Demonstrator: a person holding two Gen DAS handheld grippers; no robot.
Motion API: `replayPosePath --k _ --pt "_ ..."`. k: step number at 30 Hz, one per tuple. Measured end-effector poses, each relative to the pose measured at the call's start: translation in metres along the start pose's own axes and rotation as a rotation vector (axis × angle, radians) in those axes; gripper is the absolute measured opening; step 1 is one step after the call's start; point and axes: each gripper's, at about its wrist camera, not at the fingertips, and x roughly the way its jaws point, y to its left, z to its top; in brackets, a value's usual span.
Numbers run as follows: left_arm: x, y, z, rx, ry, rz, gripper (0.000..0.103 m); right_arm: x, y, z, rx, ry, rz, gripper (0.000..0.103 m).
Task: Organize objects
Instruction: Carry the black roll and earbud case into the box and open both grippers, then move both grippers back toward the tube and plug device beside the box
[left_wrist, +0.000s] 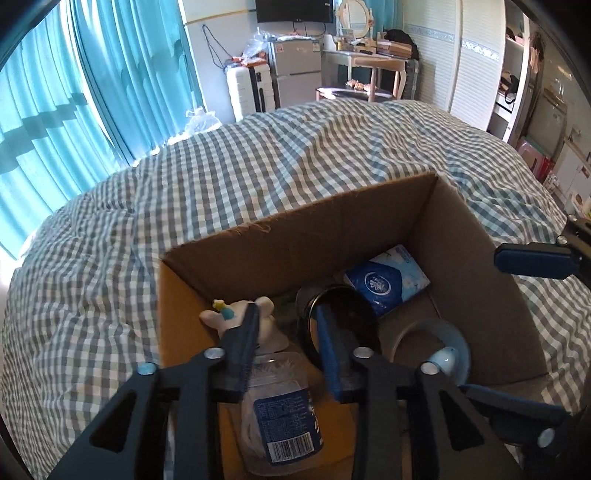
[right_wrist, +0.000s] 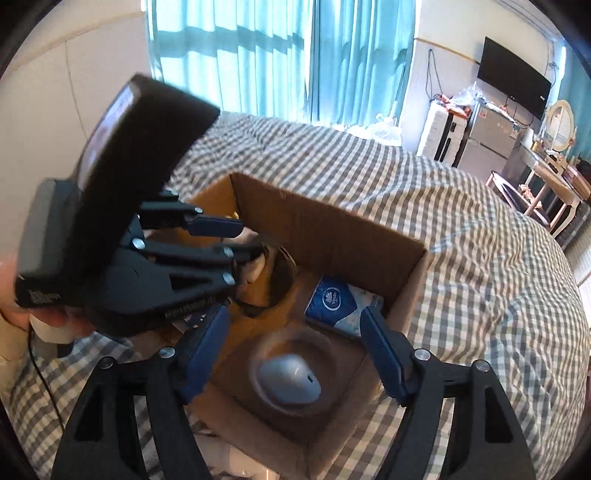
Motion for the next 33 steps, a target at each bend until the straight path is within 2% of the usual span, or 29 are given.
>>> replayPosePath --k 2,5,9,13,22,26,33 --pt "-0.010 0.001 0.000 -0.018 -0.022 0.001 0.057 -0.008 -0.001 0.003 0.008 -0.016 -0.005 0.074" --pt "-0.028 0.004 0.001 -0.027 -0.044 -0.008 0.069 -0.025 0.002 -0.001 0.014 -0.032 -0.013 0.074" --pt "-0.061 0.000 0.002 -0.015 -0.096 0.025 0.076 -0.050 0.003 0.002 0.009 -0.061 -0.037 0.075" --pt "-0.099 0.001 -0.001 -0.031 -0.147 0.061 0.087 -0.086 0.010 0.002 0.008 -0.111 -0.060 0.078" --pt "-0.188 -0.002 -0.020 -0.074 -0.248 0.129 0.089 -0.167 0.030 -0.015 -0.002 -0.209 -0.150 0.090" --pt "-0.224 -0.005 -0.037 -0.098 -0.287 0.160 0.095 -0.197 0.038 -0.026 0.007 -0.247 -0.168 0.091" --pt "-0.253 -0.015 -0.071 -0.164 -0.310 0.201 0.098 -0.236 0.048 -0.062 0.023 -0.300 -0.184 0.092"
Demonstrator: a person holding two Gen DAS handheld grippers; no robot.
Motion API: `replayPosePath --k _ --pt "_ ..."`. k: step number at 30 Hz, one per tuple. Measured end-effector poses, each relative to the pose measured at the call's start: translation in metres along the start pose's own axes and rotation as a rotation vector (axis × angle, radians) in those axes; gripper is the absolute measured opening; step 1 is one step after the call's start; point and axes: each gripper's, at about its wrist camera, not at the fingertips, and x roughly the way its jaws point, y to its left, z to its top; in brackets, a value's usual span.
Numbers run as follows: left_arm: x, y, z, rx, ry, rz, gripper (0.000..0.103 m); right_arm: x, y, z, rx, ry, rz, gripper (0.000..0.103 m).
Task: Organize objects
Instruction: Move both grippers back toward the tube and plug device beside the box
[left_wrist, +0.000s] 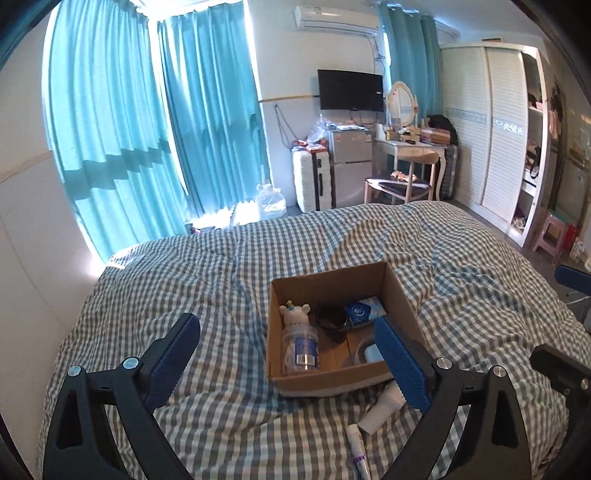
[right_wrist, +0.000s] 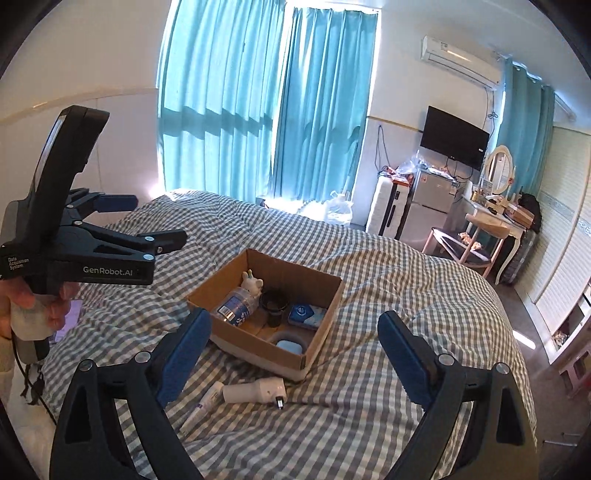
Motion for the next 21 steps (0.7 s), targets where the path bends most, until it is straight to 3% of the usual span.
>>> replayPosePath --k 5,11,18,21 --pt "-0.005 -0.002 -0.033 -0.054 0.020 0.049 0.098 -0.007 -0.002 -0.022 0.025 0.002 -0.022 0.092" --pt "0.028 -0.016 -0.085 -0.111 0.098 0.051 0.098 0.025 -0.006 -0.054 0.058 0.056 -0.036 0.092" --pt "0.081 -0.055 -0.143 -0.043 0.219 0.030 0.098 0.091 -0.006 -0.102 0.126 0.141 -0.065 0.092" --pt "0.099 -0.074 -0.164 -0.011 0.284 -0.014 0.096 0.114 -0.011 -0.126 0.210 0.175 -0.045 0.092"
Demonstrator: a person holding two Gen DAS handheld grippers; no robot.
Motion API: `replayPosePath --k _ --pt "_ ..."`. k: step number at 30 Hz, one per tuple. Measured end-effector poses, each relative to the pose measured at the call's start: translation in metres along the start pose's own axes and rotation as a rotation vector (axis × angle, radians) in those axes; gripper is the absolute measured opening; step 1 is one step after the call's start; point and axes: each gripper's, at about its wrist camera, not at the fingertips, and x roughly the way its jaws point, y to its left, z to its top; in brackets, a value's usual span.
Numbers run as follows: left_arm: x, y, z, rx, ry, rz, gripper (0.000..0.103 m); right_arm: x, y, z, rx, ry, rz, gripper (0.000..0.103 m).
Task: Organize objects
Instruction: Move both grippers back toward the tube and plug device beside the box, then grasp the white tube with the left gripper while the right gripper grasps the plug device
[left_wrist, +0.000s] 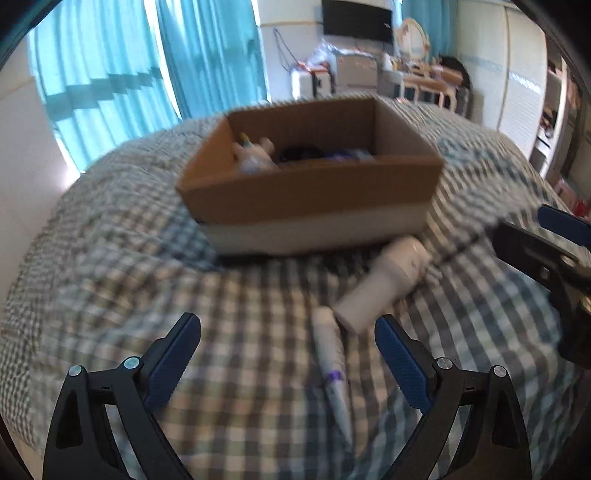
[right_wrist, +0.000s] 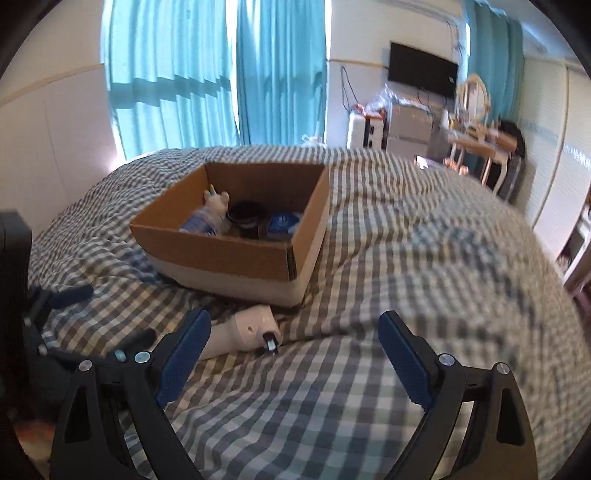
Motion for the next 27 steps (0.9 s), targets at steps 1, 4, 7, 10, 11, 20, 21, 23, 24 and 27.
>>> replayPosePath --k 1,4,7,10,11,20,21,23,24,27 --pt "0.005 -0.006 -0.004 0.020 0.011 -0.015 0.091 0.010 -0.004 -0.007 0.023 0.027 -0.001 0.092" --pt "0.016 -0.022 -0.014 0.089 0.048 -0.038 0.065 0.014 -0.016 -0.013 0.084 0.042 0.013 0.092" --pt "0.033 -0.029 -0.021 0.105 0.128 -0.100 0.041 0.007 -0.025 -0.014 0.143 0.010 0.018 0.092" --pt "0.040 -0.032 -0.024 0.104 0.143 -0.086 0.035 0.005 -0.028 -0.016 0.169 0.015 0.025 0.092" --pt "0.041 -0.033 -0.024 0.103 0.141 -0.084 0.028 0.006 -0.029 -0.017 0.174 0.021 0.029 0.092" --pt "0.010 -0.024 -0.023 0.057 0.092 -0.072 0.018 0.013 -0.024 -0.018 0.148 0.062 0.024 0.097" --pt "0.006 -0.022 -0.022 0.051 0.086 -0.073 0.018 0.016 -0.021 -0.019 0.142 0.065 0.022 0.098" --pt "-0.009 -0.015 -0.019 0.031 0.062 -0.076 0.018 0.018 -0.017 -0.020 0.125 0.073 0.020 0.099" --pt "-0.014 -0.012 -0.015 0.023 0.049 -0.073 0.018 0.018 -0.017 -0.020 0.119 0.075 0.022 0.100" --pt "-0.028 0.012 -0.004 -0.007 -0.004 -0.046 0.018 0.020 -0.013 -0.019 0.098 0.086 0.019 0.100"
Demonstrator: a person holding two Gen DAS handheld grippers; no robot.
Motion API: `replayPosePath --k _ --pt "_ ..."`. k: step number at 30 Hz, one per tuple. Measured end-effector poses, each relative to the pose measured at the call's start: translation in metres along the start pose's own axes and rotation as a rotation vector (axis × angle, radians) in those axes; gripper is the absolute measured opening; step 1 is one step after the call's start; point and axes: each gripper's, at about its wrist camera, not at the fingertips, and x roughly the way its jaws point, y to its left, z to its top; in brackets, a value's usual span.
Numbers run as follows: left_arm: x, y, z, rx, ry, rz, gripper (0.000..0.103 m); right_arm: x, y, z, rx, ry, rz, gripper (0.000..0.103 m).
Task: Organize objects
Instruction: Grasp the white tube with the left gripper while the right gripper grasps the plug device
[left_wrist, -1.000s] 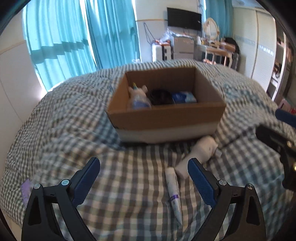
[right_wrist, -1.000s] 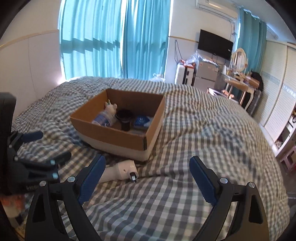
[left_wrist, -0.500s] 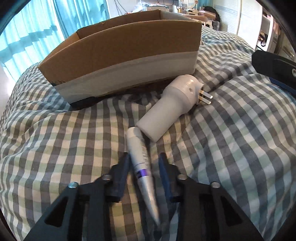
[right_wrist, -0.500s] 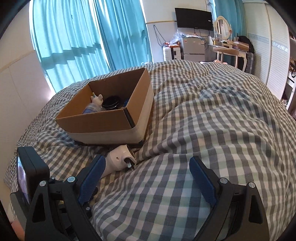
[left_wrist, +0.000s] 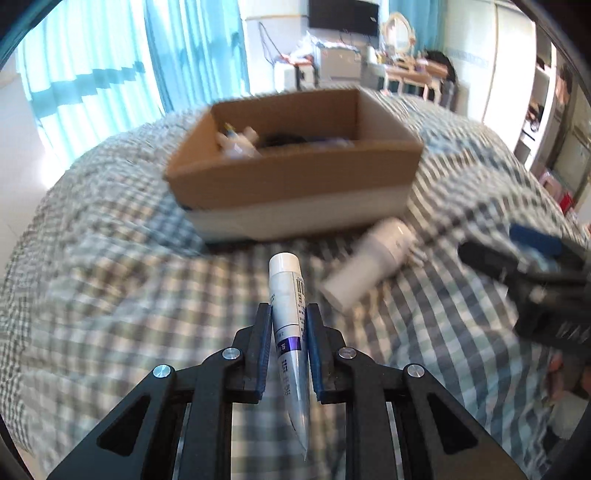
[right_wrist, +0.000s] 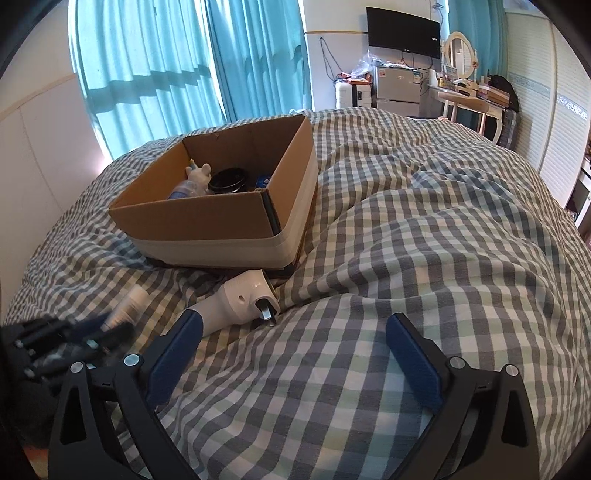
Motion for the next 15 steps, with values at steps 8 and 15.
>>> replayPosePath --k 8,15 --pt "-0.011 0.056 0.024 -0.084 -0.091 0.090 0.018 0.029 0.035 0.010 -0.122 0.100 -0.081 0.100" --pt "0.000 0.086 0.027 -0.115 -0.089 0.112 0.018 0.076 0.045 0.027 -0.034 0.181 -0.061 0.100"
